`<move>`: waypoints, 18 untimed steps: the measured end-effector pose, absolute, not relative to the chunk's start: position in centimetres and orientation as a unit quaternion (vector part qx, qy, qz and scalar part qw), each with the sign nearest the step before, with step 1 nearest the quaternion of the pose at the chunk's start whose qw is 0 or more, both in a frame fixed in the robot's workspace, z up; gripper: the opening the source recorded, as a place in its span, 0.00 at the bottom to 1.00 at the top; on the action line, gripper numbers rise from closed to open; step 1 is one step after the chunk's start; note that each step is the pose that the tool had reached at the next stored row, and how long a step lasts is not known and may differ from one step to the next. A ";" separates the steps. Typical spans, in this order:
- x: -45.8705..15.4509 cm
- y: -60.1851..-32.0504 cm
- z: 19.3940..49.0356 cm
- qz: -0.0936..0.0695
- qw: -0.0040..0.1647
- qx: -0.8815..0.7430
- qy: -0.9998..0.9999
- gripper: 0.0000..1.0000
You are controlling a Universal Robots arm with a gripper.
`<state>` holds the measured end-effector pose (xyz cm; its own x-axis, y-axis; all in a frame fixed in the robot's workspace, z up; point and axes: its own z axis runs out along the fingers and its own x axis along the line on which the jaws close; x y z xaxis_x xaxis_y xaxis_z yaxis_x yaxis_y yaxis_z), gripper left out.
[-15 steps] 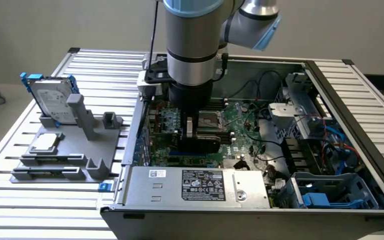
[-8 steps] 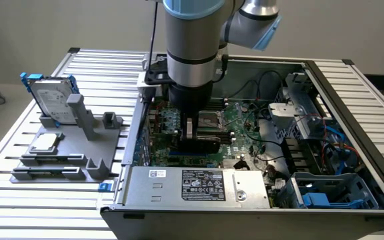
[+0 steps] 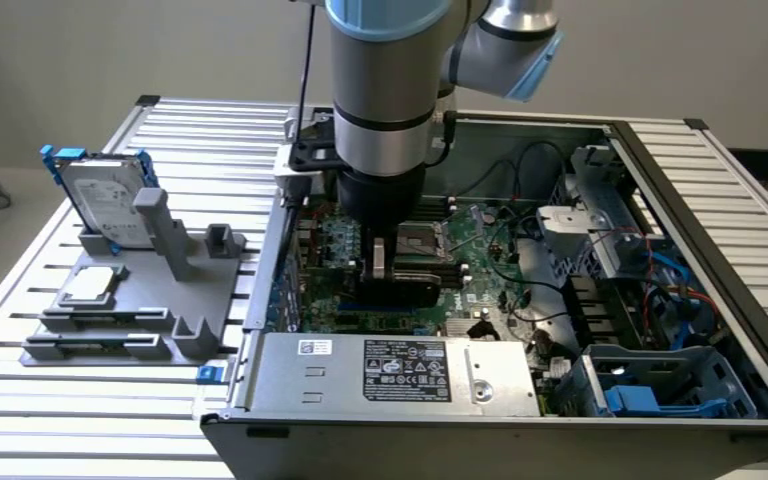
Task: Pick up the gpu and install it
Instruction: 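Insert the gpu into the slot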
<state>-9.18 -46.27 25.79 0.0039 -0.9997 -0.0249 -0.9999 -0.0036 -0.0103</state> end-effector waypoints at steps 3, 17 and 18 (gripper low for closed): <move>-9.2 -46.3 25.8 0.007 0.014 -0.708 0.706 0.27; -9.2 -46.5 25.8 0.013 0.019 -0.708 0.706 0.27; -9.2 -46.5 25.8 0.013 0.020 -0.708 0.706 0.27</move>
